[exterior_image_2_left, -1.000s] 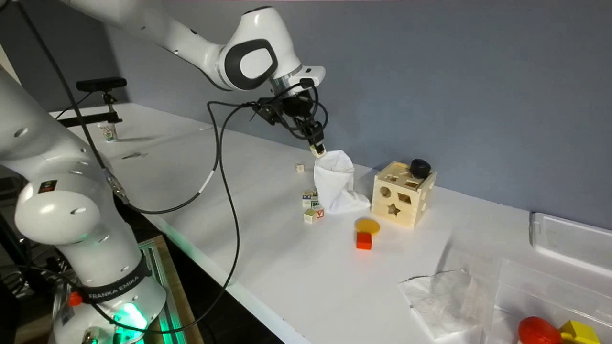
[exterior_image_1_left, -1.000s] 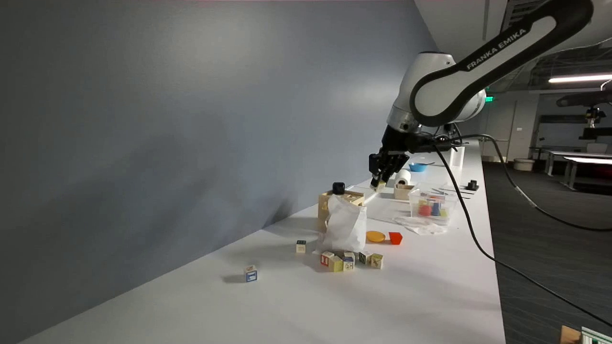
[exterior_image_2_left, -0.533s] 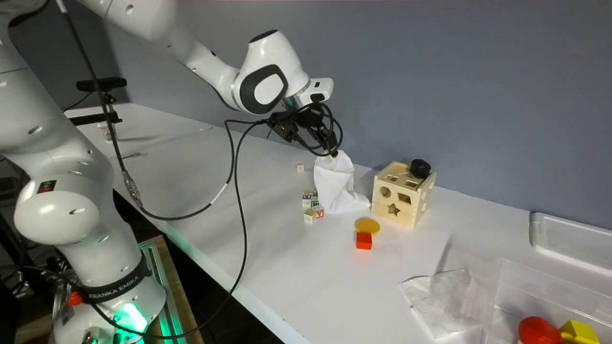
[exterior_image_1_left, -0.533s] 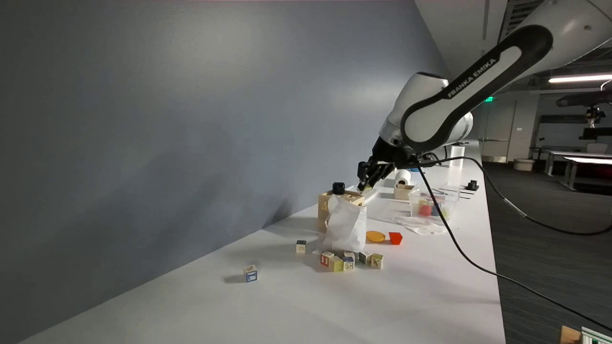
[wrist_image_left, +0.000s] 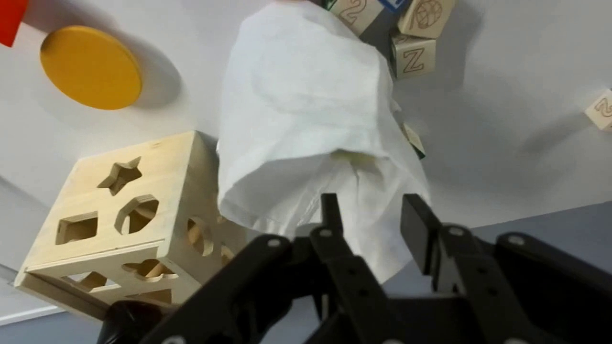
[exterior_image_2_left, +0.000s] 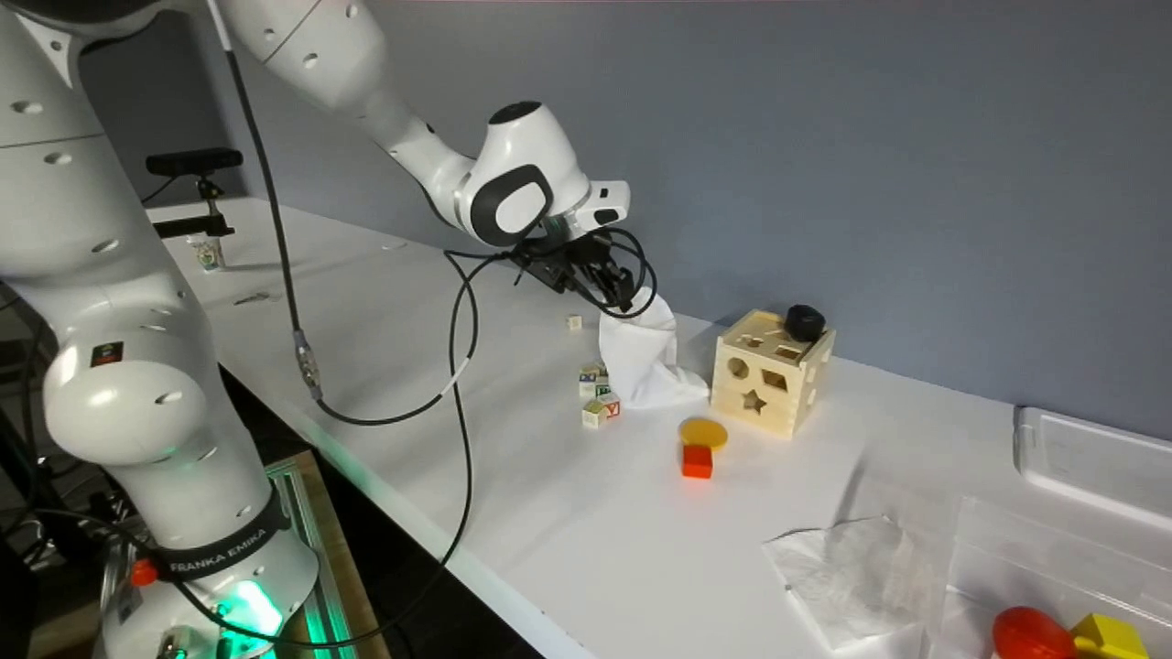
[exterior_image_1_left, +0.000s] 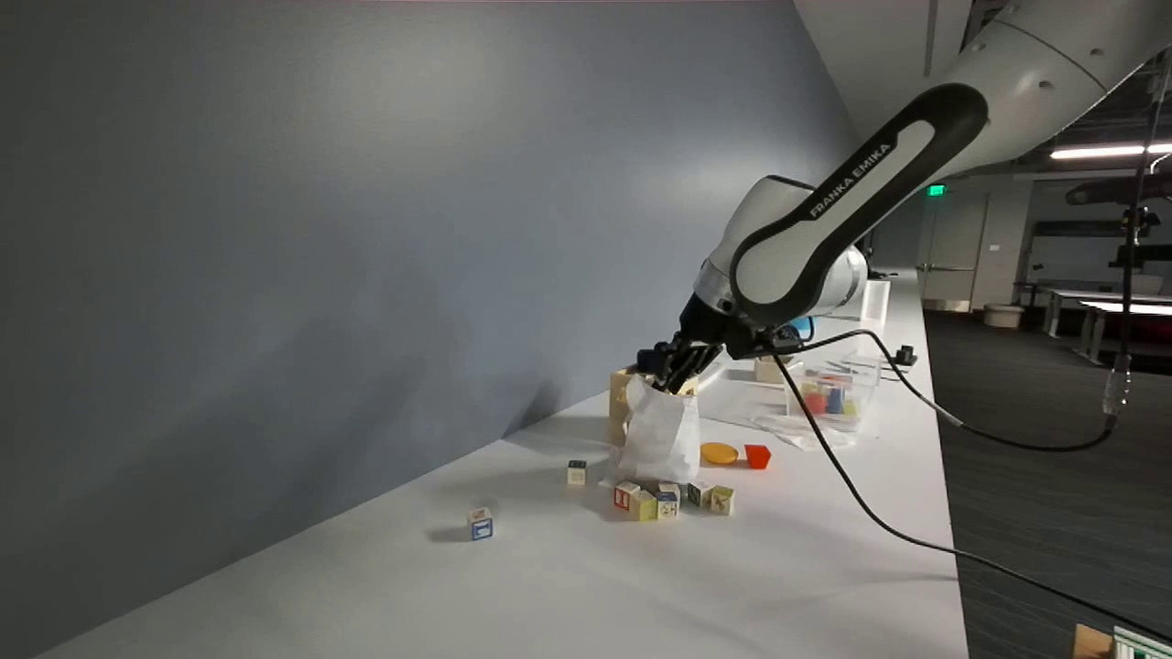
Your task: Put the contents on the table inside the plastic
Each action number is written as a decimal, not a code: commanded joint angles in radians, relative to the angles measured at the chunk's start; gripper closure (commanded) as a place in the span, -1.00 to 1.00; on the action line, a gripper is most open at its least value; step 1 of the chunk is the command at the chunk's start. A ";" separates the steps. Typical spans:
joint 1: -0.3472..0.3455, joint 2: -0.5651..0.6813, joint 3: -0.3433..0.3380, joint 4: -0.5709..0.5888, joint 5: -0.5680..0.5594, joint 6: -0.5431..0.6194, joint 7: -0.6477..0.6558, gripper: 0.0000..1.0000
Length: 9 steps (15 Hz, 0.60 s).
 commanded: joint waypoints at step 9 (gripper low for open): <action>0.091 -0.179 0.005 -0.001 0.044 -0.154 -0.099 -1.00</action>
